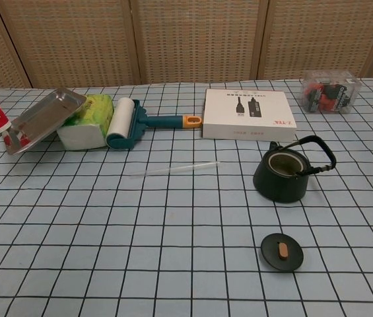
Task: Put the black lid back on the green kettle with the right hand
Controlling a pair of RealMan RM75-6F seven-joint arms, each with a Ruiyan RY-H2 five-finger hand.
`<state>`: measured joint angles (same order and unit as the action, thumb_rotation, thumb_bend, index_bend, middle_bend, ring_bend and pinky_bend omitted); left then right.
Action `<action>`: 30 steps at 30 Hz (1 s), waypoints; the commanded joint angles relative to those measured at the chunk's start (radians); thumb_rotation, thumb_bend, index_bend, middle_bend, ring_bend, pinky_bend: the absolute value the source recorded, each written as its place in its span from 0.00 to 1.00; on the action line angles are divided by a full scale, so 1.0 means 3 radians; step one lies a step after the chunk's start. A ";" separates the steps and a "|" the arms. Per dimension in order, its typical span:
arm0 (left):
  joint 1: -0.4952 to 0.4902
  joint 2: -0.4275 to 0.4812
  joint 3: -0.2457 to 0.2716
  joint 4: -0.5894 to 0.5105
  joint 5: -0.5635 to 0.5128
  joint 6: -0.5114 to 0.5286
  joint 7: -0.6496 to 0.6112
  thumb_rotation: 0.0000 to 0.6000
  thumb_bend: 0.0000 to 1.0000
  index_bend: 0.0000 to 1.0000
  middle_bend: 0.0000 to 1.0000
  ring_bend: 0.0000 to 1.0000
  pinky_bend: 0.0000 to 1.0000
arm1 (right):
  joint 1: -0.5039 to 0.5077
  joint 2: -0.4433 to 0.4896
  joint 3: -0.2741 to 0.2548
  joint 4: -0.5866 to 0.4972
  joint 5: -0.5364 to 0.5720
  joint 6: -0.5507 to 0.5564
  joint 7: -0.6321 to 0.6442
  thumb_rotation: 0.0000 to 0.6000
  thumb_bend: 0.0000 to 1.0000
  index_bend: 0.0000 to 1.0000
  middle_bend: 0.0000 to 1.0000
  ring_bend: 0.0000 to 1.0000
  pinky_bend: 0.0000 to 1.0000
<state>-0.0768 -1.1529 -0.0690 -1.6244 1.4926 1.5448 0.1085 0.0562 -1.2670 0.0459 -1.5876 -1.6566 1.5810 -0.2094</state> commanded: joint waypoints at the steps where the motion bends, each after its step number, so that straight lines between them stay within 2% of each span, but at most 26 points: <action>1: 0.0003 -0.0004 -0.0003 -0.0004 -0.0002 0.0008 0.0017 1.00 0.00 0.00 0.00 0.00 0.00 | 0.0108 -0.0019 -0.0017 0.0026 -0.0157 -0.0040 0.0110 1.00 0.23 0.08 0.17 0.19 0.20; 3: 0.0004 -0.0011 -0.0001 -0.0006 0.0002 0.0012 0.0036 1.00 0.00 0.00 0.00 0.00 0.00 | 0.0172 -0.0014 -0.0015 -0.0016 -0.0206 -0.0111 0.0077 1.00 0.23 0.09 0.32 0.35 0.29; 6: 0.0001 -0.0021 0.0002 -0.0008 0.0006 0.0009 0.0065 1.00 0.00 0.00 0.00 0.00 0.00 | 0.0274 -0.0002 -0.0021 -0.0136 -0.0271 -0.0252 0.0010 1.00 0.23 0.11 0.51 0.55 0.41; 9: -0.0004 -0.0030 0.0000 -0.0004 -0.0003 -0.0001 0.0081 1.00 0.00 0.00 0.00 0.00 0.00 | 0.0368 -0.0003 -0.0035 -0.0273 -0.0296 -0.0416 -0.0065 1.00 0.23 0.15 0.71 0.73 0.53; 12: -0.0007 -0.0031 -0.0006 0.0002 -0.0017 -0.0011 0.0075 1.00 0.00 0.00 0.00 0.00 0.00 | 0.0446 -0.0041 -0.0055 -0.0382 -0.0289 -0.0578 -0.0127 1.00 0.23 0.20 0.84 0.85 0.61; 15: -0.0008 -0.0028 -0.0013 0.0004 -0.0024 -0.0009 0.0063 1.00 0.00 0.00 0.00 0.00 0.00 | 0.0523 -0.0111 -0.0066 -0.0466 -0.0258 -0.0745 -0.0201 1.00 0.22 0.24 0.91 0.91 0.66; 20: -0.0007 -0.0021 -0.0017 0.0003 -0.0029 -0.0010 0.0044 1.00 0.00 0.00 0.00 0.00 0.00 | 0.0689 -0.0263 -0.0045 -0.0539 -0.0091 -0.1114 -0.0339 1.00 0.24 0.25 0.97 0.97 0.70; 25: -0.0010 -0.0012 -0.0026 0.0010 -0.0051 -0.0022 0.0012 1.00 0.00 0.00 0.00 0.00 0.00 | 0.0875 -0.0437 -0.0014 -0.0523 0.0171 -0.1539 -0.0510 1.00 0.29 0.29 0.99 0.98 0.71; 30: -0.0018 -0.0005 -0.0033 0.0017 -0.0067 -0.0042 -0.0012 1.00 0.00 0.00 0.00 0.00 0.00 | 0.0962 -0.0589 -0.0021 -0.0484 0.0360 -0.1746 -0.0682 1.00 0.32 0.29 0.99 0.98 0.71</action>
<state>-0.0823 -1.1544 -0.0790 -1.6194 1.4725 1.5323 0.1050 0.3318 -1.4262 0.0391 -1.7380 -1.5667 1.0749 -0.3966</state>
